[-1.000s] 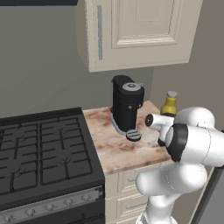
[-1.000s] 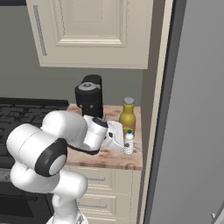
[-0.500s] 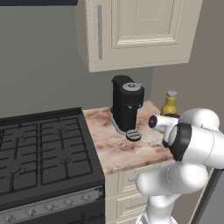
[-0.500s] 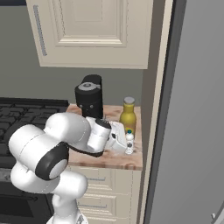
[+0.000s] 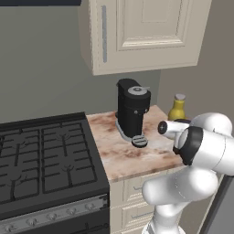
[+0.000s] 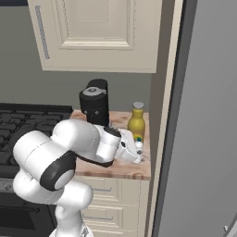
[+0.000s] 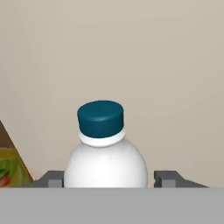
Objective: Place the drinks on the dining counter in a tight cluster.
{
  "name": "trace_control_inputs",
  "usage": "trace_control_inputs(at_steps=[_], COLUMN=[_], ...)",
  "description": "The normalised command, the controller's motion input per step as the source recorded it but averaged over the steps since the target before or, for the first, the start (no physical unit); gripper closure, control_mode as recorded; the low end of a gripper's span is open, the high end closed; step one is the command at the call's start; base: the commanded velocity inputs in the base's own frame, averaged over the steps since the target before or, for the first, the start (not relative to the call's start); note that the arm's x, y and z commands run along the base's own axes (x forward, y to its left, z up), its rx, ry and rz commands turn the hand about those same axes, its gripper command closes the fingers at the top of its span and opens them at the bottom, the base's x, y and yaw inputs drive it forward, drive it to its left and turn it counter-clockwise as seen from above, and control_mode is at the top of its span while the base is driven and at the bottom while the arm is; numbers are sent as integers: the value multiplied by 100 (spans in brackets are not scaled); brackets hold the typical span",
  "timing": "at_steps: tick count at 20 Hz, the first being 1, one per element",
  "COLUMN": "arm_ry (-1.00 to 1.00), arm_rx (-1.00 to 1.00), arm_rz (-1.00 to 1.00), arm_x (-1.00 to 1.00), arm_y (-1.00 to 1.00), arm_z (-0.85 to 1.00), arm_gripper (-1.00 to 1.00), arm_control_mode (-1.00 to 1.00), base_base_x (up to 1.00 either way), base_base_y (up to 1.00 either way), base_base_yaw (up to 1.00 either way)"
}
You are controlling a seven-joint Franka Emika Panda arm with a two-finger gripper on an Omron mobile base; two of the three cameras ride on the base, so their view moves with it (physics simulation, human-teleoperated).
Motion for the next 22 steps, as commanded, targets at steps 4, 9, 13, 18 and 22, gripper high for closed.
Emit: trace_control_inputs(at_steps=[4, 9, 13, 18, 22], arm_ry=[-7, -14, -19, -15, -6], arm_rx=[0, -1, -5, -2, 0], arm_rz=[0, 0, 0, -7, -17], arm_x=[-6, -24, -31, -36, -30], arm_y=[0, 12, 30, 37, 40], arm_z=[-11, -3, 3, 6, 11], arm_gripper=[100, 100, 100, 100, 100], arm_control_mode=[-100, -100, -100, -100, -100], base_base_x=[0, 0, 0, 0, 0], base_base_y=[0, 0, 0, 0, 0], base_base_yaw=[0, 0, 0, 0, 0])
